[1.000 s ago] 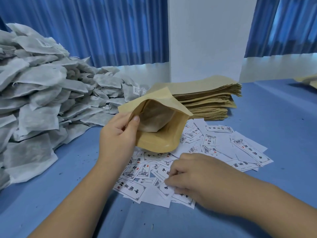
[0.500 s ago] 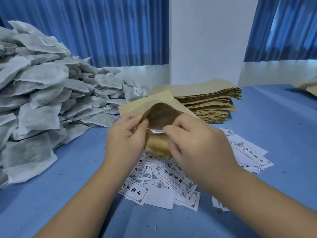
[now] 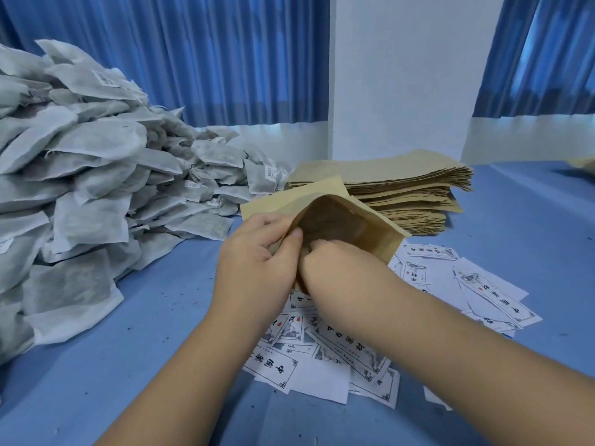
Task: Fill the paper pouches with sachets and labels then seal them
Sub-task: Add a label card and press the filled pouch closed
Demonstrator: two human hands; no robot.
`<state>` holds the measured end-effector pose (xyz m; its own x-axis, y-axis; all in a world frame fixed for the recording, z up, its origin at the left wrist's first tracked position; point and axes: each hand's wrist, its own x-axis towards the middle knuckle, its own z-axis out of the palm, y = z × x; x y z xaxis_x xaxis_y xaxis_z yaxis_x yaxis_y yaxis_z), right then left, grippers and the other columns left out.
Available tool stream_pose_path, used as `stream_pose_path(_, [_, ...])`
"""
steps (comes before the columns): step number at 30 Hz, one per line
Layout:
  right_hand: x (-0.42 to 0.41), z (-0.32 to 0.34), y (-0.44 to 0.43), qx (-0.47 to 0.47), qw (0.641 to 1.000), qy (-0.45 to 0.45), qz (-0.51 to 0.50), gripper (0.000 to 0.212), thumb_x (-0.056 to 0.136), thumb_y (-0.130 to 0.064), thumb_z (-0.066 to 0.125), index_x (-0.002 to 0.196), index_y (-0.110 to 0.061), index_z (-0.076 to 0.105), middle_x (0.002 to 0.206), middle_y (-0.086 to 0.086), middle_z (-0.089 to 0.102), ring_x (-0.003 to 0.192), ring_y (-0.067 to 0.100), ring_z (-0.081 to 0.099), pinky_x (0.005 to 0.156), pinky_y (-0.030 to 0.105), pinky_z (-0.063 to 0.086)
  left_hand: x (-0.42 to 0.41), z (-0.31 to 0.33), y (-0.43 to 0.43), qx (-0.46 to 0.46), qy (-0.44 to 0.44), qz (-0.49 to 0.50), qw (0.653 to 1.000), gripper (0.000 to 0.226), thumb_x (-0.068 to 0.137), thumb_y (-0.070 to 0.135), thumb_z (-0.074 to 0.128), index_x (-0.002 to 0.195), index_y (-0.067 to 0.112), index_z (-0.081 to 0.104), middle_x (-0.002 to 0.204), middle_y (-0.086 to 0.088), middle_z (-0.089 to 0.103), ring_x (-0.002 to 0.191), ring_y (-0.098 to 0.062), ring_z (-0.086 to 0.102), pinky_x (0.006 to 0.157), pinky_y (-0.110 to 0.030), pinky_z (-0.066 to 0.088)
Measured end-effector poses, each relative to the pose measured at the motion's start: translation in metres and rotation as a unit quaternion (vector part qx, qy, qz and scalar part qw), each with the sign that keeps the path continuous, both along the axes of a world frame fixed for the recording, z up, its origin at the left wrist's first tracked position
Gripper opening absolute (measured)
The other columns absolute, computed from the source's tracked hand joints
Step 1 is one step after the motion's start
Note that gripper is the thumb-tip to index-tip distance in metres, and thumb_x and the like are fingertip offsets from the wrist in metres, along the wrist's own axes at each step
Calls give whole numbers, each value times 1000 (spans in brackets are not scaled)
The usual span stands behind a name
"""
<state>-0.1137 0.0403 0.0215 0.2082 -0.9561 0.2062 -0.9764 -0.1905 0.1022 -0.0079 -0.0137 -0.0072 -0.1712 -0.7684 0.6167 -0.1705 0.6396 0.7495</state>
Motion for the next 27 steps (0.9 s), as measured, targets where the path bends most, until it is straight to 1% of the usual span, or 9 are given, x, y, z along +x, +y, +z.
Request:
stream_pose_path(3, [-10,-2,16,-68,996,-14,50,26,85,-10,44,106,-12,59,87,1,43,81,22,48,66,34,45,1,2,0,-22,-18,7,1000,27,88,8,60,96,29,76,96,13,67,90,2,58,80,-18,46])
stream_pose_path(6, [-31,-7,38,-309,940,-101,106,18,83,-7,53,95,-6,65,89,8,54,79,27,52,67,36,45,2,4,1,-56,-59,12,997,41,88,-2,56,113,26,72,103,12,67,97,4,56,81,-5,38])
stream_pose_path(9, [-56,-8,42,-409,900,-136,60,33,82,-18,64,113,-7,58,105,10,48,93,29,50,83,35,41,3,5,2,-78,-96,4,992,52,85,-10,50,119,25,69,110,11,67,104,3,55,85,-5,38])
stream_pose_path(12, [-68,-14,35,-309,938,-157,11,55,83,-22,65,134,-10,49,123,8,48,107,27,51,94,43,44,7,7,2,-108,-122,4,987,54,82,-9,49,117,26,70,111,16,66,106,8,53,86,-3,36])
stream_pose_path(17, [-79,-27,32,-141,976,-144,88,50,88,2,55,134,-15,55,129,0,59,106,24,59,87,46,49,16,-1,1,-126,-182,8,975,51,75,-5,45,113,19,68,115,29,55,108,22,44,93,0,31])
stream_pose_path(19, [-86,-30,33,-107,978,-149,103,50,91,1,53,136,-22,54,134,-9,55,110,19,56,94,38,46,22,-9,0,-99,-251,-20,963,55,78,-6,45,120,26,59,124,25,53,113,14,45,97,-5,32])
stream_pose_path(21, [-94,-34,36,-68,979,-157,114,48,96,-6,50,138,-29,50,137,-22,46,118,7,48,101,15,34,27,-17,3,-91,-317,-48,943,64,81,-5,44,131,35,49,132,25,49,119,3,45,99,-10,34])
stream_pose_path(23, [-100,-38,39,-24,981,-156,113,45,100,-17,44,140,-37,44,137,-32,33,126,-4,33,97,-3,18,29,-20,6,-155,-375,-64,912,68,80,-7,42,136,30,51,140,17,46,125,-8,47,102,-26,40])
stream_pose_path(27, [-110,-48,40,52,989,-109,86,45,102,-31,35,142,-50,28,142,-41,11,130,-20,13,93,-9,1,24,-16,13,-241,-454,-56,856,56,78,6,32,122,16,66,143,-6,49,125,-32,54,96,-45,48])
